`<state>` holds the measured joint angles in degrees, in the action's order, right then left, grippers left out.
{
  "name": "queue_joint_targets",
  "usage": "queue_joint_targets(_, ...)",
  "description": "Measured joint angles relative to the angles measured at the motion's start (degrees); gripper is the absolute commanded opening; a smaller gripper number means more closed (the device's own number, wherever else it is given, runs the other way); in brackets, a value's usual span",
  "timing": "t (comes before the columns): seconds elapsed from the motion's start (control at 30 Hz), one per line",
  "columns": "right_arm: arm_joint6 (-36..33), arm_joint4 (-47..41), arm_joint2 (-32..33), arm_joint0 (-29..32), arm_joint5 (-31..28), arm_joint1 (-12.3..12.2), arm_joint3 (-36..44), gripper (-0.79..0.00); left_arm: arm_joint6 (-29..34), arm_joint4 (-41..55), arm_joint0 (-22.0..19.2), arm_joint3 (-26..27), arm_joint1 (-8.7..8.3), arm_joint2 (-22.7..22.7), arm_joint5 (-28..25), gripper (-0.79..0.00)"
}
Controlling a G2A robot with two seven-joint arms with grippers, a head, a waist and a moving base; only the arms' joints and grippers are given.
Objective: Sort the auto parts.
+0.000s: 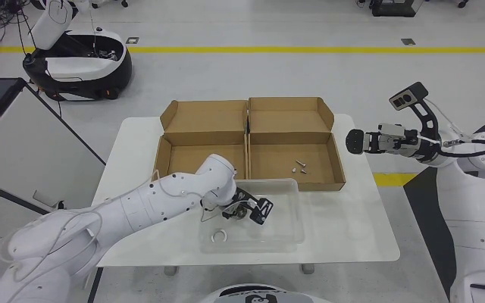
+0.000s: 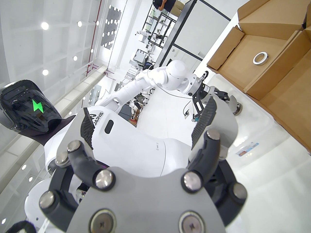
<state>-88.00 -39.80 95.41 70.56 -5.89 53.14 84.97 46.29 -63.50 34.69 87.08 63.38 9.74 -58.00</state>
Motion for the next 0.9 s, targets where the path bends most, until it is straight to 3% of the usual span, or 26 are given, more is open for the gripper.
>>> queue_joint_targets(0.07,0.0,0.0,0.0,0.0,0.0,0.0,0.0,0.0,0.0,-0.08,0.07,-0.14,0.11,0.0,0.0,-0.65)
queue_joint_targets(0.1,0.0,0.0,0.0,0.0,0.0,0.0,0.0,0.0,0.0,-0.13,0.08,-0.21,0.16,0.0,0.0,-0.763)
queue_joint_targets(0.13,0.0,0.0,0.0,0.0,0.0,0.0,0.0,0.0,0.0,-0.17,0.08,-0.27,0.2,0.0,0.0,-0.785)
queue_joint_targets(0.6,0.0,0.0,0.0,0.0,0.0,0.0,0.0,0.0,0.0,1.53,-1.58,1.4,-0.2,0.0,0.0,-0.785)
queue_joint_targets(0.9,0.0,0.0,0.0,0.0,0.0,0.0,0.0,0.0,-0.01,6.09,-4.36,7.06,-3.5,0.0,0.0,-0.785)
